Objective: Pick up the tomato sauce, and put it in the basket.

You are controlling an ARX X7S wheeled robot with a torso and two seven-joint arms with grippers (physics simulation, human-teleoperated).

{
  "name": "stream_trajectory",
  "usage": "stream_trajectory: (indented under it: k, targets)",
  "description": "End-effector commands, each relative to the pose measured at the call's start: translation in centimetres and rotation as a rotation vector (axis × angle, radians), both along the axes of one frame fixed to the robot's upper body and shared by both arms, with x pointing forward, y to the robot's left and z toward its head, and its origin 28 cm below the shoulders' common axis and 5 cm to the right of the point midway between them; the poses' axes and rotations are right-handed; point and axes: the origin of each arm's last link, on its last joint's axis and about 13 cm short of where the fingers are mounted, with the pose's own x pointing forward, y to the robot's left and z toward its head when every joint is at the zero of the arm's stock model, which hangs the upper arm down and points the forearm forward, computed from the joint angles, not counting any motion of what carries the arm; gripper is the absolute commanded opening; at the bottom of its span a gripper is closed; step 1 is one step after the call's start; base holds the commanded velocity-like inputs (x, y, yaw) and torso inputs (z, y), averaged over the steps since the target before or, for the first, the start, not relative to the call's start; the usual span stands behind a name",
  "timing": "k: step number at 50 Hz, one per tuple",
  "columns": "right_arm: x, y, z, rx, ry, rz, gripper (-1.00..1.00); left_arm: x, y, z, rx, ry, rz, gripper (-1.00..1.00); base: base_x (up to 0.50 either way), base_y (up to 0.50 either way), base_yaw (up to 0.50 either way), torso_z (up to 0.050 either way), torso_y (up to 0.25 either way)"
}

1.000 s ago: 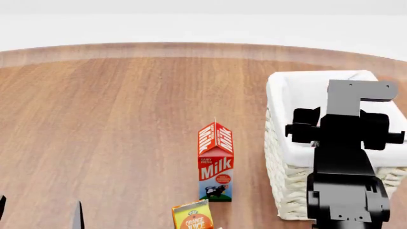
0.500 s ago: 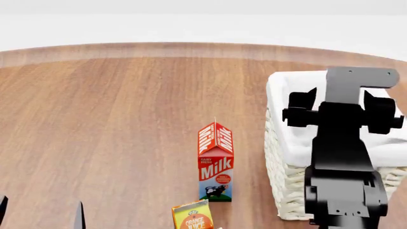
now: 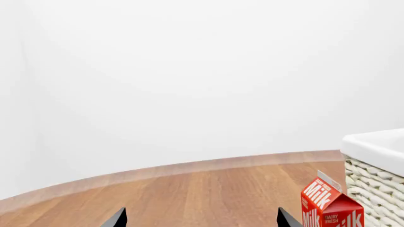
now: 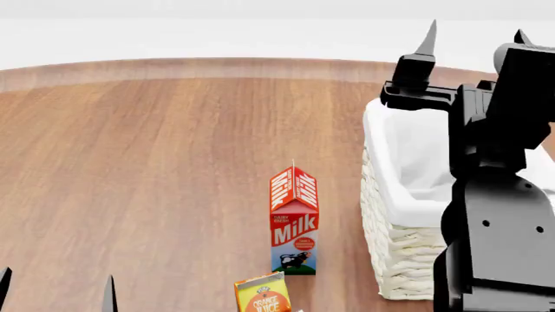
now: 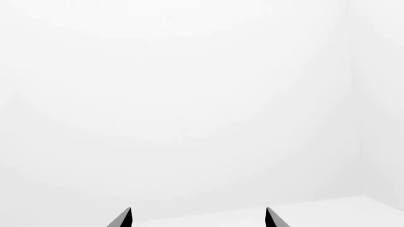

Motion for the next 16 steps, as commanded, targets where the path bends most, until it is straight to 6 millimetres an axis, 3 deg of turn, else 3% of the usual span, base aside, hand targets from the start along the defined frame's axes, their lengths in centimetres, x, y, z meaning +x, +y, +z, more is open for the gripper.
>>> stream_trajectory:
  k: [1,16]
  targets:
    - [-6.8,0.4,1.5,-0.006,-0.175,0.064,1.0,-0.1,0.0,0.1,-0.001,-0.003,0.002,1.0,0.0,0.0,0.0,0.0,0.0]
    - [-13.1,0.8,0.7,0.018,-0.261,0.097,1.0,-0.1,0.0,0.1,0.001,-0.003,-0.001,1.0,0.0,0.0,0.0,0.0,0.0]
